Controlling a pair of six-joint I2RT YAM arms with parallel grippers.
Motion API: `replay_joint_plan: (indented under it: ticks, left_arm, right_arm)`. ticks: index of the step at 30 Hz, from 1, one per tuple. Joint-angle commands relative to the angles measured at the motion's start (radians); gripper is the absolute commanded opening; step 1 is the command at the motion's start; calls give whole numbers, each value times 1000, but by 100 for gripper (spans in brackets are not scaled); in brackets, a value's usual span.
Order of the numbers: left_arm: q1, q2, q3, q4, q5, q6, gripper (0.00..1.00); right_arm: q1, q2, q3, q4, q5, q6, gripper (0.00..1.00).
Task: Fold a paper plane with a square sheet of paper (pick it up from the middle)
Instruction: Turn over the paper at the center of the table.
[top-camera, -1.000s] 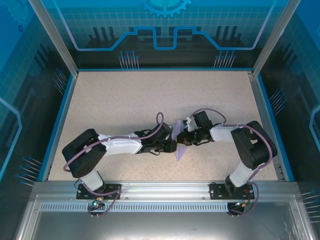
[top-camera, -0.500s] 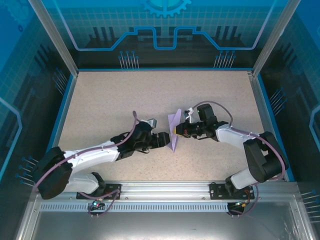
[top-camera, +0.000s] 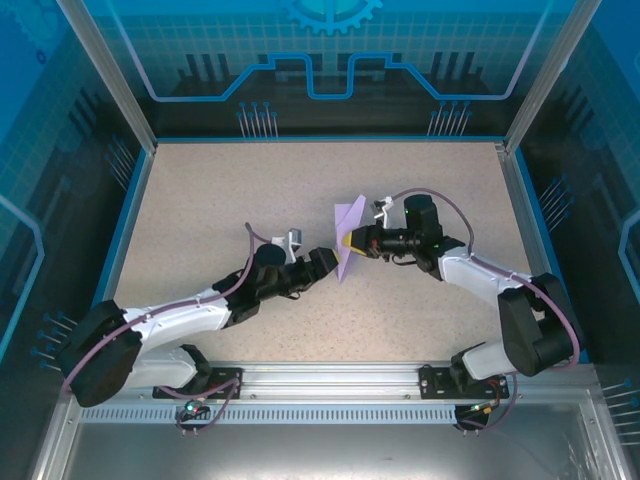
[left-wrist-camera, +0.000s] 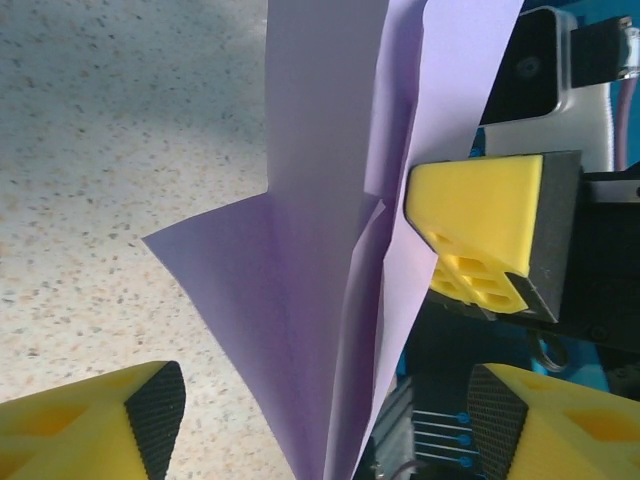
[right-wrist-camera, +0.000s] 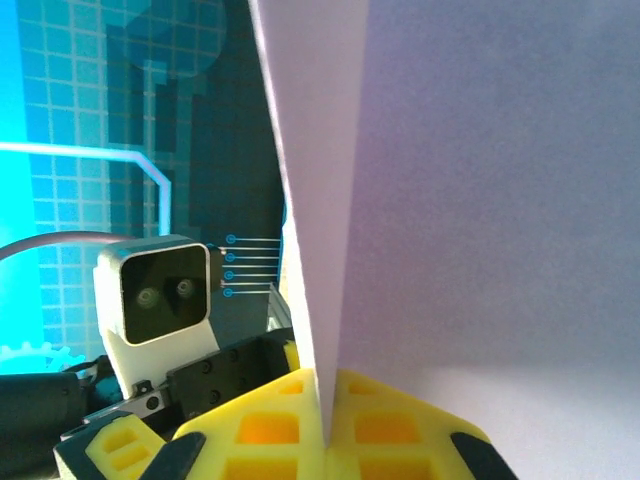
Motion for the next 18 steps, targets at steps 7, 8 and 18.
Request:
replay_joint_plan:
  ticks: [7,8,18]
  left_arm:
    - [8,88,-3,220,59,-130,79]
    - [8,91,1,229,60,-132,78]
    - [14,103,43,205,75,-72,47]
  right_arm:
    - [-19,-20,10,102,-41,90,1]
    - [-20,-20,9,111,-46,95,1]
    - [-12,-10,-7,111,-55,97,1]
